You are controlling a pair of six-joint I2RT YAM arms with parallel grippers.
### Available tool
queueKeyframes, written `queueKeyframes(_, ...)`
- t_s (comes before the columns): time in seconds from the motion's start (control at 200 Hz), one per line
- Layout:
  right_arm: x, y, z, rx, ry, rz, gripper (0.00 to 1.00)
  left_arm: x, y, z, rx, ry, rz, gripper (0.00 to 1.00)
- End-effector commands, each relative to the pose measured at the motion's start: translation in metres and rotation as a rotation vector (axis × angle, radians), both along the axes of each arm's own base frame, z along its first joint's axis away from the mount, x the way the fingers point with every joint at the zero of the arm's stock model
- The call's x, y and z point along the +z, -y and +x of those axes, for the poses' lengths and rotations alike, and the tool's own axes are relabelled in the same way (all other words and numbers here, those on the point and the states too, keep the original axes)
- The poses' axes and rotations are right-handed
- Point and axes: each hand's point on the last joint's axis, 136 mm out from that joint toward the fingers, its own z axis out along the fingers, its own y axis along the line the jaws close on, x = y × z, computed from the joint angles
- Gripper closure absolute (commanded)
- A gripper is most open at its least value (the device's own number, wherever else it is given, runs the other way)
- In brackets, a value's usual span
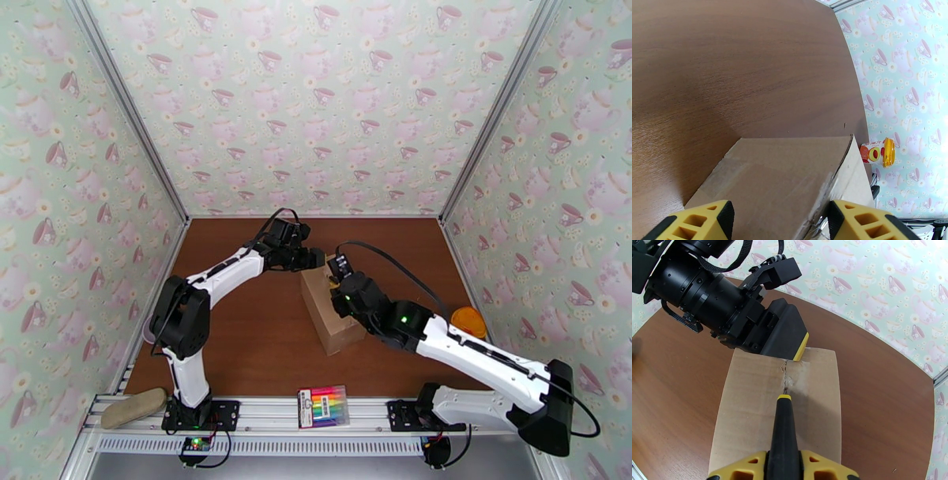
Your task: Unpack the express box
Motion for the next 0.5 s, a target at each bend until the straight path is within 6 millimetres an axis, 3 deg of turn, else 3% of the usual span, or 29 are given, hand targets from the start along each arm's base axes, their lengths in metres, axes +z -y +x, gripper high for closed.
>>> queueKeyframes(0.0, -0.016, 0.006, -0.021, 0.035, -0.073, -0.030, 1.00, -0.054, -0.034, 0.001, 0.114, -0.082, 0.167, 0.32)
queueKeyframes(0.195, -0.017, 0.008, -0.024, 0.029, -0.083, -0.020, 1.00, -0.054, -0.035, 0.003, 0.126, -0.081, 0.172, 0.32)
queueKeyframes(0.411, -0.034, 0.007, -0.026, 0.026, -0.115, -0.047, 1.00, -0.055, -0.038, 0.005, 0.140, -0.080, 0.180, 0.32)
queueKeyframes(0.496, -0.029, 0.006, -0.028, 0.030, -0.099, -0.062, 1.00, -0.055, -0.040, 0.006, 0.148, -0.080, 0.185, 0.32)
